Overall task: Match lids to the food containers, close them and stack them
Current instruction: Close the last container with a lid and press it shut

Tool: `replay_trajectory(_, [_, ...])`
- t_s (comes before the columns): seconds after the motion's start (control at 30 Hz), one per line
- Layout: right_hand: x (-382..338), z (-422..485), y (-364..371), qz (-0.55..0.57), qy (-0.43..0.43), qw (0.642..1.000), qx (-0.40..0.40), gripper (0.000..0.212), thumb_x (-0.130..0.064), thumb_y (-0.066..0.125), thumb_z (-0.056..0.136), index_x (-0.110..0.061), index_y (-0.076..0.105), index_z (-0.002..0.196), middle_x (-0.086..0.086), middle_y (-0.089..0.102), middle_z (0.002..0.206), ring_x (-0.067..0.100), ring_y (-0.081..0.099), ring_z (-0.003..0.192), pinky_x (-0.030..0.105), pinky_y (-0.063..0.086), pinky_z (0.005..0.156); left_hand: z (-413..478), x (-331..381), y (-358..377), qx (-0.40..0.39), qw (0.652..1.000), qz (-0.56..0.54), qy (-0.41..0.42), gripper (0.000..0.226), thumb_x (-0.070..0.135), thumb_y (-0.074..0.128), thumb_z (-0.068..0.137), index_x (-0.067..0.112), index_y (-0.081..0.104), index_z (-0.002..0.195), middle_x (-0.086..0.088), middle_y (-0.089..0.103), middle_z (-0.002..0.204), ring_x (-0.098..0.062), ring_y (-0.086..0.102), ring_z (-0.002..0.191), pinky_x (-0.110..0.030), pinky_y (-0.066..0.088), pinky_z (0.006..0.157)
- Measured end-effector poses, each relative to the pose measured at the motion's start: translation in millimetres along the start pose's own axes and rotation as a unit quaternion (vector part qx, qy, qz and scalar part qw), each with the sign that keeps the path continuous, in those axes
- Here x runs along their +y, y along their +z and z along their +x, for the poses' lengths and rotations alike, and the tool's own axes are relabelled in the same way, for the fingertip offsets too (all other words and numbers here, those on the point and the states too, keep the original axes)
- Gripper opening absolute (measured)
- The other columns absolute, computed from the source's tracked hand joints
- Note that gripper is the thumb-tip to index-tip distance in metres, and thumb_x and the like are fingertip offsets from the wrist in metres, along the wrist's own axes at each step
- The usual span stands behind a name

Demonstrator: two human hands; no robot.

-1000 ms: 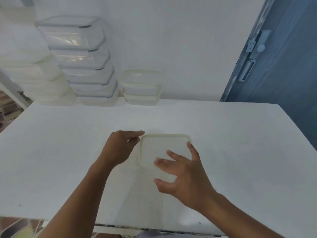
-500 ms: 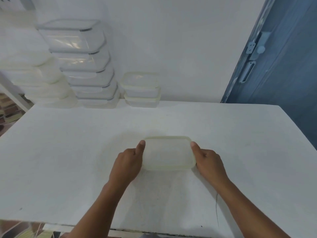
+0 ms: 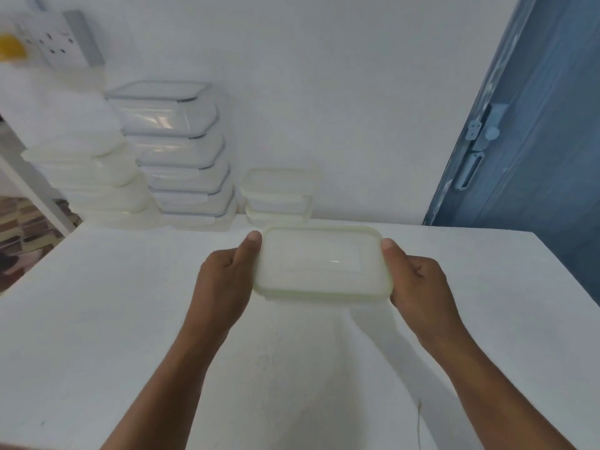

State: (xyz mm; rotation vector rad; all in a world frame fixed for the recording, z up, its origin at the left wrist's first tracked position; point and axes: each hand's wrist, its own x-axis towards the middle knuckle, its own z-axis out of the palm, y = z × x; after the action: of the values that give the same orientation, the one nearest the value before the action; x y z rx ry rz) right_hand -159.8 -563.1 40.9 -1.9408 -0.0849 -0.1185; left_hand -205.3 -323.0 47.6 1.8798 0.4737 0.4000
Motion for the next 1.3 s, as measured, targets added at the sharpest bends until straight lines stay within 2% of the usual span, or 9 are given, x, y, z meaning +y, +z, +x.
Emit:
replay_trajectory(0.23, [-21,4,-4,0.083,-0.033,0.996,0.003,0.064,-0.053,0.051,0.099,-0.010,0.021,0.062,0.005,0.021,0.061,0.021,0.021,0.059,0.040,0.019,0.061,0,26,-12,0.005,0.999,-0.033,0.013,0.066,0.051,0.050,0.103,0.026,0.024,0.047,0.011,0.026,0.049,-0.012,0.023,0.048,-0.032,0.016,0.054])
replay_trajectory(0.43, [-23,7,4,0.089,-0.019,0.996,-0.005,0.062,-0.046,0.050,0.102,-0.010,0.020,0.061,0.003,0.020,0.059,0.020,0.020,0.057,0.035,0.017,0.060,3,21,-15,0.004,0.999,-0.033,0.023,0.055,0.052,0.048,0.103,0.023,0.026,0.062,0.007,0.026,0.053,-0.013,0.024,0.051,-0.032,0.016,0.055])
replay_trajectory(0.53, [-23,14,11,0.077,-0.007,0.997,-0.009,0.060,-0.047,0.049,0.102,-0.012,0.020,0.062,0.000,0.021,0.057,0.018,0.021,0.055,0.034,0.017,0.059,13,18,-15,-0.002,1.000,-0.020,0.022,0.054,0.050,0.046,0.104,0.020,0.032,0.061,0.011,0.031,0.051,-0.011,0.027,0.049,-0.032,0.020,0.056])
replay_trajectory(0.63, [-24,29,22,0.063,-0.005,0.998,-0.016,0.060,-0.048,0.048,0.102,-0.010,0.020,0.065,0.004,0.021,0.060,0.019,0.021,0.058,0.034,0.017,0.061,33,18,-15,0.003,1.000,-0.004,0.023,0.059,0.044,0.047,0.104,0.024,0.036,0.049,0.012,0.037,0.049,-0.010,0.032,0.050,-0.034,0.025,0.058])
replay_trajectory(0.73, [-24,61,38,0.024,-0.015,1.000,-0.014,0.059,-0.052,0.047,0.101,-0.011,0.024,0.065,0.005,0.025,0.061,0.018,0.025,0.058,0.034,0.021,0.061,63,22,-17,0.017,0.999,0.005,0.035,0.044,0.046,0.045,0.089,0.027,0.049,0.050,0.012,0.046,0.051,-0.019,0.043,0.062,-0.039,0.038,0.064])
replay_trajectory(0.83, [-30,107,55,-0.017,-0.036,0.999,-0.001,0.056,-0.052,0.045,0.100,-0.020,0.025,0.059,0.005,0.029,0.058,0.020,0.029,0.057,0.034,0.027,0.060,97,33,-16,0.018,0.998,0.039,0.053,0.039,0.044,0.041,0.086,0.026,0.055,0.054,0.006,0.053,0.060,-0.025,0.048,0.069,-0.041,0.041,0.069])
replay_trajectory(0.97, [-53,164,72,-0.069,-0.045,0.997,0.003,0.059,-0.048,0.041,0.102,-0.017,0.033,0.052,0.002,0.039,0.055,0.023,0.037,0.054,0.033,0.031,0.058,145,49,-12,0.043,0.991,0.093,0.090,0.036,0.032,0.039,0.097,0.017,0.053,0.068,-0.003,0.060,0.074,-0.028,0.053,0.077,-0.039,0.038,0.070])
replay_trajectory(1.17, [-69,227,98,-0.151,-0.046,0.987,-0.004,0.059,-0.049,0.033,0.102,-0.012,0.046,0.059,0.007,0.056,0.069,0.030,0.054,0.072,0.033,0.038,0.065,204,56,-1,0.065,0.976,0.190,0.086,0.034,0.021,0.033,0.103,0.000,0.060,0.099,-0.015,0.060,0.100,-0.033,0.055,0.096,-0.037,0.038,0.081])
replay_trajectory(1.3, [-64,252,109,-0.197,-0.053,0.979,-0.011,0.058,-0.053,0.030,0.102,-0.013,0.046,0.063,0.011,0.059,0.081,0.032,0.057,0.079,0.033,0.039,0.068,226,47,3,0.057,0.973,0.213,0.072,0.031,0.016,0.036,0.100,-0.003,0.060,0.099,-0.017,0.058,0.099,-0.035,0.056,0.097,-0.036,0.039,0.080])
